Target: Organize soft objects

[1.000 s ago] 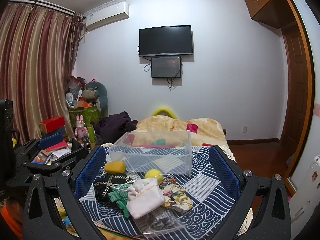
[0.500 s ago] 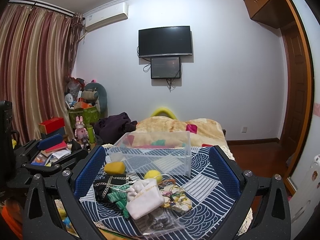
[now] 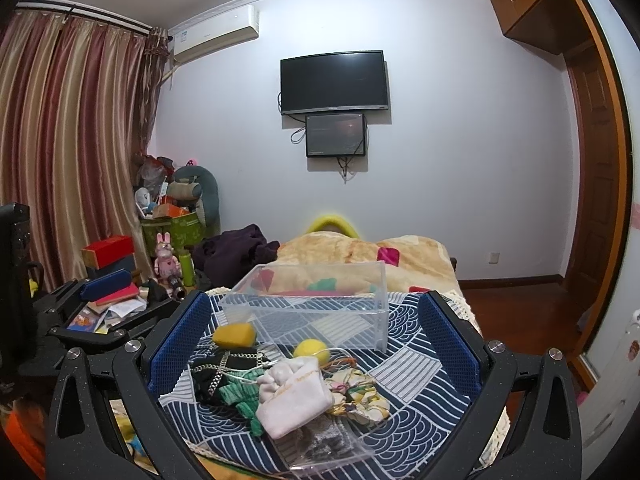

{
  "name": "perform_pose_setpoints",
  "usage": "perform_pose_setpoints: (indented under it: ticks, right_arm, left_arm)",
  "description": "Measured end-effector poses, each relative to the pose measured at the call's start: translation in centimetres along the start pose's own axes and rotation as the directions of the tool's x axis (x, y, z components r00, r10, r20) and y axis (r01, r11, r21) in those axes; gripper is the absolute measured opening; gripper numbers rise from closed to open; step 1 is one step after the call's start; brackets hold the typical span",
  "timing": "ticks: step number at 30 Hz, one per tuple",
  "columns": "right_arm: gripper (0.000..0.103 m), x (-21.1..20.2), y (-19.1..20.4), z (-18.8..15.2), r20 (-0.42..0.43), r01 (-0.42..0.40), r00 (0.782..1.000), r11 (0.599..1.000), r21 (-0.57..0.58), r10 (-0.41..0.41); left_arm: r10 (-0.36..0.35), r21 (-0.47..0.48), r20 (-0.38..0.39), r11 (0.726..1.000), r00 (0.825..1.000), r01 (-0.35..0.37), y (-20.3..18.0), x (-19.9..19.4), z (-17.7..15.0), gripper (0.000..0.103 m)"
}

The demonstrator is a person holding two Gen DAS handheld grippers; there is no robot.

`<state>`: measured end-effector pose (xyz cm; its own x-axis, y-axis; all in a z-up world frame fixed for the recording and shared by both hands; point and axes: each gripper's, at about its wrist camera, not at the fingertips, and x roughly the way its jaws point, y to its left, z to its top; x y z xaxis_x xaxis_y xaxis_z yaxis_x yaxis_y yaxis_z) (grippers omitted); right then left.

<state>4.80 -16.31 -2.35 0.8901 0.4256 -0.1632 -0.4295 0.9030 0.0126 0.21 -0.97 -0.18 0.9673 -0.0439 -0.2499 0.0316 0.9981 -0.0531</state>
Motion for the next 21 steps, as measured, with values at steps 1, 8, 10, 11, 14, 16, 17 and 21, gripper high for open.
perform_pose_setpoints:
  ticks: [1, 8, 10, 11, 14, 16, 17, 21]
  right_arm:
    - [0.103, 0.1, 0.0, 0.0, -0.001, 0.0, 1.0, 1.0, 0.001, 0.0]
    - [0.103, 1.2, -0.1, -0.8, -0.058, -0.007, 0.998, 1.0, -0.004, 0.007]
    - [0.103, 1.7, -0.2, -1.4, -0.08, -0.009, 0.997, 1.0, -0.006, 0.008]
    - [0.103, 2.0, -0.3, -1.6, -0.091, -0.011, 0.996, 1.0, -0.006, 0.01]
    - [0.103, 3.1, -0.4, -2.4, -0.139, -0.016, 0.99, 1.0, -0.008, 0.015]
    - [0.103, 3.7, -0.6, -2.8, -0.166, -0.02, 0.986, 1.0, -0.005, 0.018]
    - [0.102, 4.0, -0.7, -3.1, -0.179, -0.021, 0.984, 1.0, -0.004, 0.02]
    - [0.088, 5.5, -1.0, -4.1, -0.255, -0.037, 0.966, 0.999, 0.011, 0.038]
  left_arm:
    - [0.0, -0.001, -0.003, 1.0, 1.0, 0.0, 0.1, 0.1, -0.1, 0.103]
    - [-0.006, -0.047, -0.078, 0.999, 0.997, 0.002, 2.0, 2.2, -1.4, 0.103]
    - [0.012, -0.058, -0.099, 0.998, 0.995, -0.018, 2.7, 3.0, -2.0, 0.103]
    - [0.023, -0.062, -0.114, 0.998, 0.993, -0.03, 3.1, 3.5, -2.3, 0.103]
    - [0.018, -0.1, -0.162, 0.994, 0.987, -0.035, 4.5, 5.1, -2.9, 0.103]
    - [0.015, -0.127, -0.193, 0.991, 0.981, -0.04, 5.5, 6.5, -3.4, 0.097]
    - [0.015, -0.134, -0.209, 0.99, 0.978, -0.044, 5.9, 7.1, -3.6, 0.094]
    - [0.006, -0.157, -0.267, 0.986, 0.964, -0.05, 7.1, 9.7, -4.3, 0.085]
